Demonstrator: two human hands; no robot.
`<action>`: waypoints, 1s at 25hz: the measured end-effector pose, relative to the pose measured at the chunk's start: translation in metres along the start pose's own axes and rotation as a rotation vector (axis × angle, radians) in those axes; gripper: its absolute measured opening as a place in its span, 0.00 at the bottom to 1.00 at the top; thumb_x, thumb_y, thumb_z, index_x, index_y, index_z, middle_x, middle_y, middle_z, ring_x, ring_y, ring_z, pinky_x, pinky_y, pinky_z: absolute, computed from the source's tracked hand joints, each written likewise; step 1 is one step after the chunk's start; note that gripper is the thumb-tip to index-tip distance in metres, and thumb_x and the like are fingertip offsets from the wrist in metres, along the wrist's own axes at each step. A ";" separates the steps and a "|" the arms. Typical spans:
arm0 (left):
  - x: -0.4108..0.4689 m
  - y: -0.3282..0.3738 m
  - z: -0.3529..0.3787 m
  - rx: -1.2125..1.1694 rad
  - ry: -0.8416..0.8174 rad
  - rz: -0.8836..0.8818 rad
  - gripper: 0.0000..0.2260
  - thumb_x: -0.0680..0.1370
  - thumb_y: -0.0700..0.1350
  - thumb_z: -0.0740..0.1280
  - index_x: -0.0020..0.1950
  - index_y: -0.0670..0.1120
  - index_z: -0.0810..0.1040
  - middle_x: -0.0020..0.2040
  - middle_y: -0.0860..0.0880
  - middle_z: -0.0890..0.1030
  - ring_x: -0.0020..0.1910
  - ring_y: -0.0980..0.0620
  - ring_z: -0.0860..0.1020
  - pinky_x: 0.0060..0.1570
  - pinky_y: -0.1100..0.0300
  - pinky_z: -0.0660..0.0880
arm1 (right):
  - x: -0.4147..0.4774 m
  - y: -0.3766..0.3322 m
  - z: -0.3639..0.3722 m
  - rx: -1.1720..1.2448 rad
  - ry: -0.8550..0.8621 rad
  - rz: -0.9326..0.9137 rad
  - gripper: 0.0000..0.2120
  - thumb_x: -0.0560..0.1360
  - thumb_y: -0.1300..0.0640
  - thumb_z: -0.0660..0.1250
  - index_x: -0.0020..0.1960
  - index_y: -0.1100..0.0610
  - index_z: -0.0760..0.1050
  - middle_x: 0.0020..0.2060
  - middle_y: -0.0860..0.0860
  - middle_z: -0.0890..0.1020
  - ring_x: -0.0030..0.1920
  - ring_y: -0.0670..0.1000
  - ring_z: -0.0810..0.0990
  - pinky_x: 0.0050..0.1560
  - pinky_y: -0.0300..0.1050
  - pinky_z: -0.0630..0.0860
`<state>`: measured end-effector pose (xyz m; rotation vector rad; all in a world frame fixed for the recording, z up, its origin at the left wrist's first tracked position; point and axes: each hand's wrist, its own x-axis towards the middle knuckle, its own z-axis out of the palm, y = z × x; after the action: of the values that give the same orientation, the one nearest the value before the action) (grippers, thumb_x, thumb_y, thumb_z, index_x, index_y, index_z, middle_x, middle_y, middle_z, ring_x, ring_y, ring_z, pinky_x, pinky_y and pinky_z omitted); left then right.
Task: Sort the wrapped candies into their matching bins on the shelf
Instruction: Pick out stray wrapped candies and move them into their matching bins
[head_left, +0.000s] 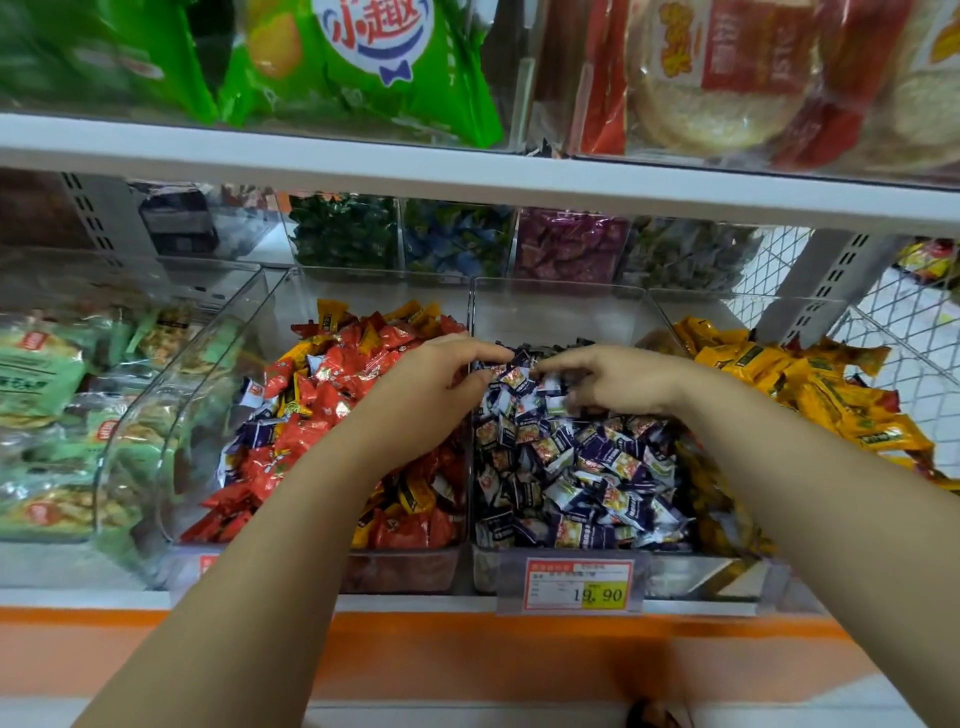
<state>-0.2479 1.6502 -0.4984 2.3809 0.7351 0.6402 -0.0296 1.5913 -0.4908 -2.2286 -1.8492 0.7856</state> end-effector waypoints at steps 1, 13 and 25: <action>-0.001 0.002 0.000 0.013 0.006 0.005 0.14 0.80 0.44 0.60 0.65 0.54 0.74 0.62 0.56 0.74 0.58 0.62 0.70 0.45 0.85 0.61 | -0.012 -0.005 -0.002 0.017 0.036 -0.034 0.22 0.78 0.61 0.61 0.69 0.44 0.67 0.67 0.48 0.71 0.63 0.55 0.74 0.58 0.49 0.73; -0.040 0.008 -0.008 0.010 0.059 -0.002 0.13 0.79 0.45 0.63 0.61 0.57 0.75 0.56 0.53 0.77 0.52 0.53 0.76 0.46 0.76 0.68 | -0.054 -0.031 0.033 -0.182 -0.259 -0.020 0.22 0.79 0.64 0.57 0.71 0.49 0.66 0.43 0.38 0.74 0.32 0.40 0.73 0.31 0.31 0.69; -0.036 0.004 -0.009 0.008 0.033 0.032 0.13 0.79 0.45 0.63 0.62 0.56 0.75 0.56 0.57 0.76 0.51 0.60 0.74 0.50 0.75 0.67 | -0.048 -0.030 0.010 0.228 -0.061 -0.030 0.16 0.79 0.64 0.57 0.64 0.52 0.72 0.62 0.51 0.77 0.46 0.42 0.79 0.46 0.35 0.76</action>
<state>-0.2777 1.6282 -0.4991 2.3990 0.7152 0.6924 -0.0662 1.5512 -0.4722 -2.0533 -1.7157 1.0135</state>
